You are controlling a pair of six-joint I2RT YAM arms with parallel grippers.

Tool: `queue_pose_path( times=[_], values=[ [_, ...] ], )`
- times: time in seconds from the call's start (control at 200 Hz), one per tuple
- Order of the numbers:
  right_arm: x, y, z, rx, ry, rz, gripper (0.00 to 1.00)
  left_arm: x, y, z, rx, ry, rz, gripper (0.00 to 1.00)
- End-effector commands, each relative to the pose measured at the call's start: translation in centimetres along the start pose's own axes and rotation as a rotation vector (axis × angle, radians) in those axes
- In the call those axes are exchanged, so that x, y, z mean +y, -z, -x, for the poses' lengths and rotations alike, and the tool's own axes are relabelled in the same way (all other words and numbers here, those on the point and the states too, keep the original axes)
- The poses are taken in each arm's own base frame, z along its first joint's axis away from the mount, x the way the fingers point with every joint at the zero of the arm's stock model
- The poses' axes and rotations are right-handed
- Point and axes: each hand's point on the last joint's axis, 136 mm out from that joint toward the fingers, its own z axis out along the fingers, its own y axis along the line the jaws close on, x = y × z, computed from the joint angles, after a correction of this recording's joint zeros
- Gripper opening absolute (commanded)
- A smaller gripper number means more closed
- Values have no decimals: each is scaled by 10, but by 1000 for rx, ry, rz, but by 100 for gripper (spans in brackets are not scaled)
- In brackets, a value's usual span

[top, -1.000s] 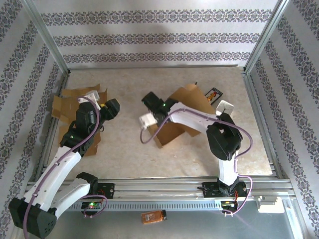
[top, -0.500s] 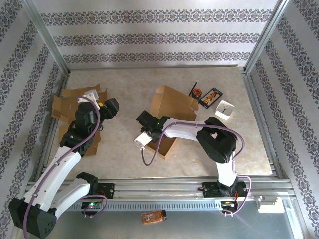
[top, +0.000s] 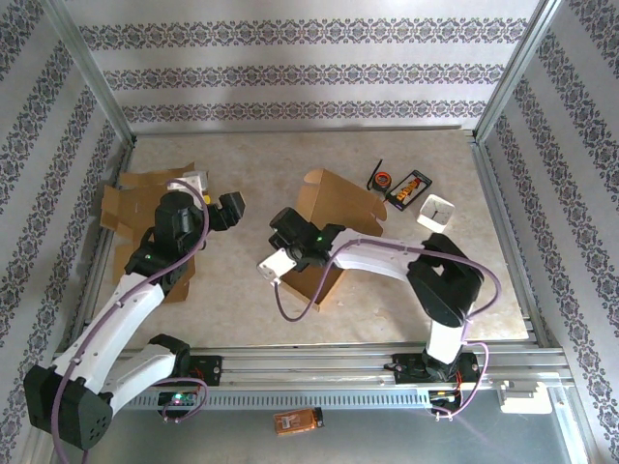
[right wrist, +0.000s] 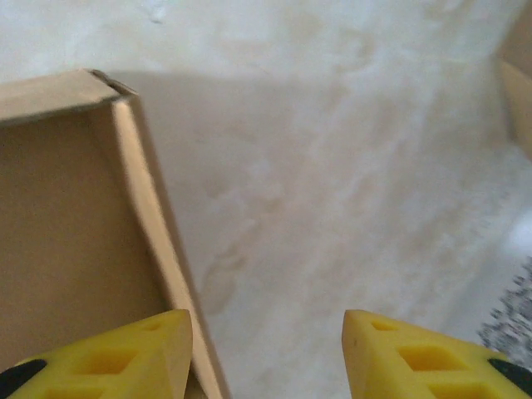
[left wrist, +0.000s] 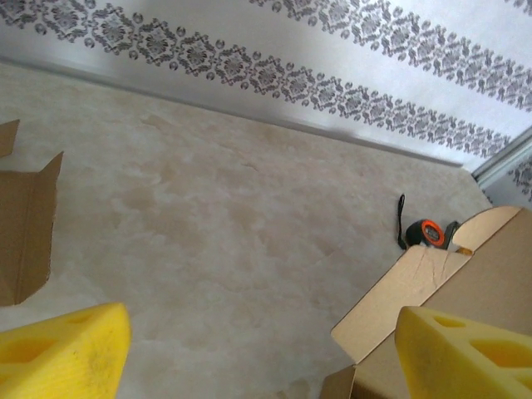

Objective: Fold the paper box

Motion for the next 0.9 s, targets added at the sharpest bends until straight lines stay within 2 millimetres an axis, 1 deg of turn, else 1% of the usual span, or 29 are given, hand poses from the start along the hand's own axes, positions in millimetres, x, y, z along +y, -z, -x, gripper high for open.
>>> queue_pose_path(
  times=[0.0,0.07,0.13,0.19,0.22,0.255,0.265,0.275,0.3,0.32,0.33,0.405,0.465,0.515,0.58,0.655,0.73,0.775,0.824,0.894],
  values=[
    [-31,35,-8,18,-75,-105,52,-26,5,21,-31,-134,-105,83],
    [-55,62,-12,14,-212,-198,53,-39,2,18,-2,-201,-171,83],
    [-73,89,-18,-32,-438,-273,55,-47,-2,18,21,-241,-212,84],
    [-82,115,-25,-109,-693,-322,58,-54,-8,17,45,-274,-245,84],
    [-82,125,-29,-145,-816,-335,61,-57,-11,15,64,-289,-264,84],
    [-79,135,-36,-174,-955,-344,66,-63,-15,14,86,-304,-289,84],
    [-78,138,-39,-180,-996,-347,69,-64,-16,12,96,-308,-296,84],
    [-77,141,-41,-185,-1035,-351,73,-65,-17,12,105,-310,-305,84],
    [-75,147,-47,-200,-1132,-359,90,-68,-20,10,130,-312,-318,84],
    [-70,151,-52,-209,-1209,-361,97,-70,-23,8,155,-310,-329,84],
    [-68,153,-55,-210,-1238,-363,98,-71,-24,6,170,-309,-333,84],
    [-45,163,-76,-160,-1508,-378,98,-70,-38,-3,286,-294,-324,84],
    [-18,169,-87,-110,-1720,-333,98,-73,-46,-13,355,-292,-348,85],
    [6,173,-92,-68,-1843,-283,98,-77,-50,-20,386,-284,-380,86],
    [33,181,-102,-10,-1976,-272,98,-81,-54,-27,409,-279,-421,89],
    [59,191,-113,27,-2102,-276,98,-85,-59,-36,444,-281,-457,91],
    [76,198,-124,34,-2200,-286,98,-87,-62,-43,479,-281,-489,94],
    [84,199,-131,32,-2253,-286,98,-90,-63,-45,495,-280,-508,99],
    [91,197,-136,22,-2300,-266,98,-93,-64,-46,505,-280,-526,99],
    [94,190,-142,10,-2337,-236,98,-97,-64,-48,515,-284,-557,100]
  ],
)
